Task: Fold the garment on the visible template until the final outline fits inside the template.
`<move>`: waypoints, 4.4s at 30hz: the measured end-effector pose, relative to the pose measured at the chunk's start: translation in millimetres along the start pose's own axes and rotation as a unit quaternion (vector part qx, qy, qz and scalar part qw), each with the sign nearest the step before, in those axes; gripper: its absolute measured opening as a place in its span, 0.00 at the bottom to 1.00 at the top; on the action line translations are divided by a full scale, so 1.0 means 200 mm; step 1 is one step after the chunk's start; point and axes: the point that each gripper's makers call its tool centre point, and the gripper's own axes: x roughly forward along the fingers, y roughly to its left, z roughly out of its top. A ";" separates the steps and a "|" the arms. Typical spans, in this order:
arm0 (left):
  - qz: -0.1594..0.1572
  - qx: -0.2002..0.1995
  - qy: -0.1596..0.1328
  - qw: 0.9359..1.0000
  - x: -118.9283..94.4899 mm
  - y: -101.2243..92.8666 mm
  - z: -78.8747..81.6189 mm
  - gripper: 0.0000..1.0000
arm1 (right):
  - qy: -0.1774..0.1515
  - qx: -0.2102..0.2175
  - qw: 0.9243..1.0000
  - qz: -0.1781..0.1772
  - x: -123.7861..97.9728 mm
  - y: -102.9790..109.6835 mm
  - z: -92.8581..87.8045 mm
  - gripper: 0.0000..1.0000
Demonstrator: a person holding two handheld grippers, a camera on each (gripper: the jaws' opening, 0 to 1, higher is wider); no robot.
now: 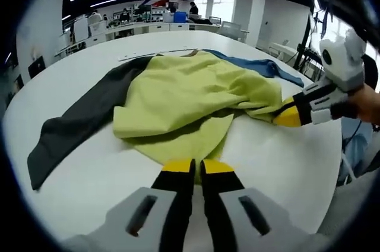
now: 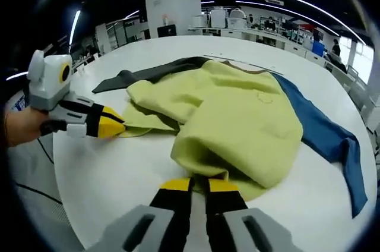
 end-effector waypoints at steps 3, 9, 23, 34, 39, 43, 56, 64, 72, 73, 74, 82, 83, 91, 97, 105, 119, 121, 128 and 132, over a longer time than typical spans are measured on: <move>0.001 0.002 0.001 1.000 0.00 0.00 0.00 0.00 | -0.001 0.001 1.000 0.002 0.00 0.00 0.00 0.00; 0.000 0.008 0.013 1.000 -0.03 0.01 -0.02 0.00 | -0.001 0.004 1.000 0.014 -0.05 -0.01 -0.01 0.00; -0.005 -0.006 0.033 0.999 -0.19 0.01 -0.11 0.00 | -0.002 -0.001 0.999 0.032 -0.17 0.03 -0.07 0.00; 0.001 0.021 0.046 0.999 -0.30 0.04 -0.14 0.00 | -0.002 0.010 0.999 0.048 -0.27 0.10 -0.11 0.00; 0.006 0.025 0.047 0.999 -0.33 0.05 -0.15 0.00 | -0.003 0.001 0.998 0.059 -0.30 0.16 -0.11 0.00; -0.004 0.013 0.046 0.999 -0.36 0.04 -0.16 0.00 | 0.001 -0.007 0.998 0.059 -0.30 0.20 -0.13 0.00; -0.009 0.073 0.067 0.995 -0.39 0.06 -0.23 0.01 | 0.014 0.009 0.998 0.062 -0.30 0.23 -0.22 0.00; -0.008 0.054 0.054 0.997 -0.43 0.04 -0.22 0.20 | 0.010 0.018 0.998 0.065 -0.37 0.19 -0.18 0.15; 0.013 -0.001 0.021 1.000 -0.46 0.06 -0.16 0.35 | 0.000 0.018 0.999 0.043 -0.40 0.05 -0.12 0.19; 0.016 -0.010 0.019 1.000 -0.46 0.07 -0.16 0.36 | 0.000 0.017 0.999 0.041 -0.40 0.04 -0.12 0.19; 0.021 -0.022 0.016 0.999 -0.45 0.08 -0.16 0.36 | -0.001 0.015 0.999 0.036 -0.39 0.01 -0.11 0.20; 0.047 -0.112 0.006 0.993 -0.43 0.13 -0.18 0.34 | 0.012 0.008 1.000 0.021 -0.34 -0.14 -0.12 0.25; 0.048 -0.120 0.003 0.992 -0.43 0.14 -0.18 0.32 | 0.015 0.008 1.000 0.019 -0.33 -0.16 -0.12 0.25; 0.067 -0.124 0.027 0.990 -0.39 0.14 -0.24 0.27 | 0.032 0.000 0.999 0.026 -0.25 -0.23 -0.14 0.24; 0.073 -0.128 0.044 0.988 -0.38 0.15 -0.29 0.23 | 0.037 0.005 0.999 0.027 -0.21 -0.26 -0.15 0.20; 0.074 -0.111 0.057 0.989 -0.38 0.14 -0.30 0.12 | 0.047 -0.008 0.999 0.028 -0.19 -0.27 -0.16 0.09; 0.067 -0.108 0.081 0.989 -0.38 0.14 -0.31 0.01 | 0.045 0.016 0.999 0.024 -0.20 -0.28 -0.18 0.00; 0.071 -0.097 0.089 0.989 -0.39 0.16 -0.32 0.00 | 0.044 0.017 0.999 0.021 -0.22 -0.29 -0.18 0.00; 0.069 -0.072 0.087 0.991 -0.43 0.19 -0.30 0.00 | 0.048 0.047 0.998 -0.001 -0.34 -0.32 -0.26 0.00; 0.073 -0.069 0.088 0.991 -0.46 0.21 -0.30 0.00 | 0.048 0.057 0.997 -0.006 -0.39 -0.31 -0.30 0.00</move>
